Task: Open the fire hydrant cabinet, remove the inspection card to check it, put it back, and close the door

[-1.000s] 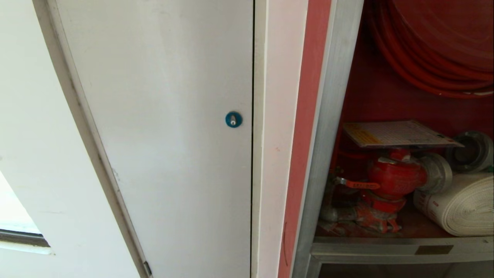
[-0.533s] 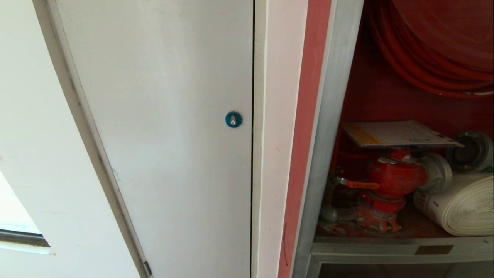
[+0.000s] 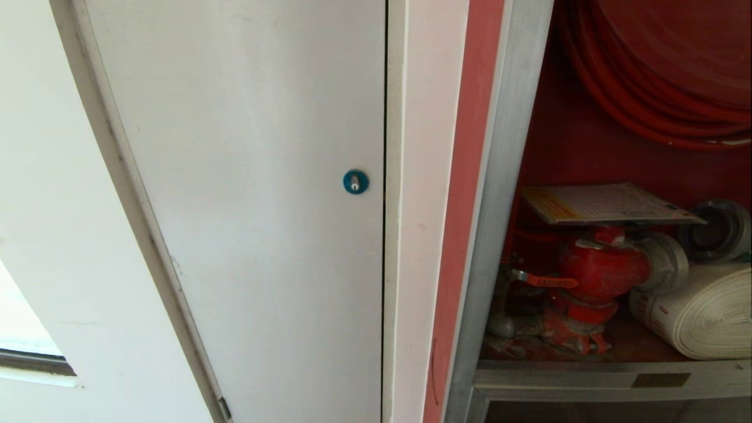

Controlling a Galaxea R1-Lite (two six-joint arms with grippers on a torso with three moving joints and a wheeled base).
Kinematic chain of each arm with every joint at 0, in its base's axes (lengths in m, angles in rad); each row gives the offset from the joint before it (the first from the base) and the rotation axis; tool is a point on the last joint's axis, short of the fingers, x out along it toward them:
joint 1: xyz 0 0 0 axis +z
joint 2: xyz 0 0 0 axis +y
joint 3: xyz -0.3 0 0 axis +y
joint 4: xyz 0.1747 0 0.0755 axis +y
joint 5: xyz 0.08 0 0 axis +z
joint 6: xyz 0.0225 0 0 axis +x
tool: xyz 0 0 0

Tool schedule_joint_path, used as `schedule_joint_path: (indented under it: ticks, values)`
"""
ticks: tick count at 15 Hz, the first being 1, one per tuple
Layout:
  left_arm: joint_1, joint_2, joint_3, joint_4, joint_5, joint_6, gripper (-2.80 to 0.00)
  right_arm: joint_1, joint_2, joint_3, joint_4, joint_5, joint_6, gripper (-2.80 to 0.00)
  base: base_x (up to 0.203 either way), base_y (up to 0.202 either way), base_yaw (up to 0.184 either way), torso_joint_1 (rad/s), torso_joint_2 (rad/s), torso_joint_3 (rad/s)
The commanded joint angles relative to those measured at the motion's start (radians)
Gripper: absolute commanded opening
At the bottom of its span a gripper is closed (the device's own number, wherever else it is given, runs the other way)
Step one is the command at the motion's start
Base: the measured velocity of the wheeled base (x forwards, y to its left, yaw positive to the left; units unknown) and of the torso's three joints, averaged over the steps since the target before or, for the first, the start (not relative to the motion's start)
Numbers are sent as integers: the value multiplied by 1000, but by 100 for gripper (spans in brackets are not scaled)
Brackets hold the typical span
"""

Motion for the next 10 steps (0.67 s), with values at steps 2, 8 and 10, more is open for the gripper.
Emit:
schedule_joint_path:
  ticks: [2,8,10]
  values:
    - [0,1,28,-1,0,1,-280,0,1,0,0,0,1,-280,0,0,0,0,0,0]
    - [0,1,28,-1,0,1,-280,0,1,0,0,0,0,-280,0,0,0,0,0,0]
    - [0,1,28,-1,0,1,-280,0,1,0,0,0,1,-280,0,0,0,0,0,0]
